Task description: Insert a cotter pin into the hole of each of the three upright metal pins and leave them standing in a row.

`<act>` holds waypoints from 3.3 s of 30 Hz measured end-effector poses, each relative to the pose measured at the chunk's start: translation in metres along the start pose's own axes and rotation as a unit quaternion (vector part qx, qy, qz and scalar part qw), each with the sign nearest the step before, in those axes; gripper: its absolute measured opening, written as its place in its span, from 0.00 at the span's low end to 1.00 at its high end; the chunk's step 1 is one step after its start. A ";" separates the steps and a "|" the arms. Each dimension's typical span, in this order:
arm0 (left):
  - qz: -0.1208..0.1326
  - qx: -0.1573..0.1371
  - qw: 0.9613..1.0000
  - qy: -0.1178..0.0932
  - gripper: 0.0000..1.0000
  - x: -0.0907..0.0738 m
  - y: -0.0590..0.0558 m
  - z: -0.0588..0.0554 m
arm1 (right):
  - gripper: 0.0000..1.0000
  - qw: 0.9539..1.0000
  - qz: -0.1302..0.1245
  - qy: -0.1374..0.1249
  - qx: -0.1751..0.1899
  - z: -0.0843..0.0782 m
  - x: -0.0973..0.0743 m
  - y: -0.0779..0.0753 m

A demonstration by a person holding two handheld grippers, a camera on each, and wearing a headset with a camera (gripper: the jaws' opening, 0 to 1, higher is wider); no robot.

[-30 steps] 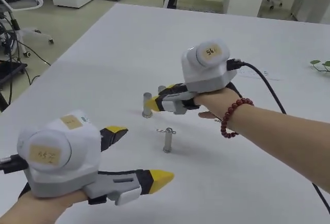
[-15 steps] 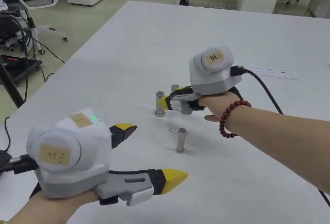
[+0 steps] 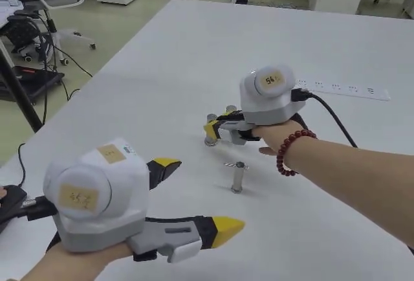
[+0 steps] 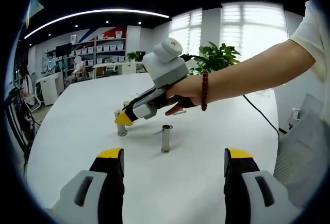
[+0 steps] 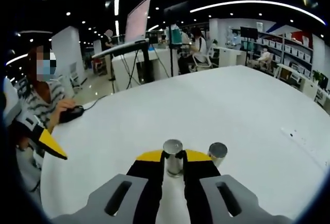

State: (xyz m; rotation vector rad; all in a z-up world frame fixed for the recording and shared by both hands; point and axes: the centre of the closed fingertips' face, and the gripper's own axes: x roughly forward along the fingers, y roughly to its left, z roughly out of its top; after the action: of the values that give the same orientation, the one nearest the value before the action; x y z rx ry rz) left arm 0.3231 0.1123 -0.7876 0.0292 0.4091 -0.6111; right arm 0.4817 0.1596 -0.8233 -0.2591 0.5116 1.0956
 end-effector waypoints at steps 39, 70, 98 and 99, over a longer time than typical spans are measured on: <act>0.011 0.007 1.000 -0.007 0.78 -0.006 -0.006 0.013 | 0.13 0.999 -0.020 0.020 -0.020 -0.020 -0.079 -0.007; -0.009 0.024 1.000 -0.007 0.76 -0.008 -0.032 0.017 | 0.13 0.999 -0.029 0.026 -0.013 -0.069 -0.151 0.022; -0.010 0.022 1.000 -0.005 0.75 -0.011 -0.036 0.014 | 0.13 0.999 0.000 0.033 -0.024 -0.100 -0.158 0.048; -0.010 0.023 1.000 -0.004 0.75 -0.011 -0.036 0.014 | 0.13 0.999 0.001 0.033 -0.025 -0.100 -0.158 0.049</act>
State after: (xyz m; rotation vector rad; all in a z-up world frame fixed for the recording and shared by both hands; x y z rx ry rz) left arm 0.2999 0.0871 -0.7673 0.0663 0.3884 -0.6395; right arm 0.3551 0.0136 -0.8249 -0.3399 0.5432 1.1058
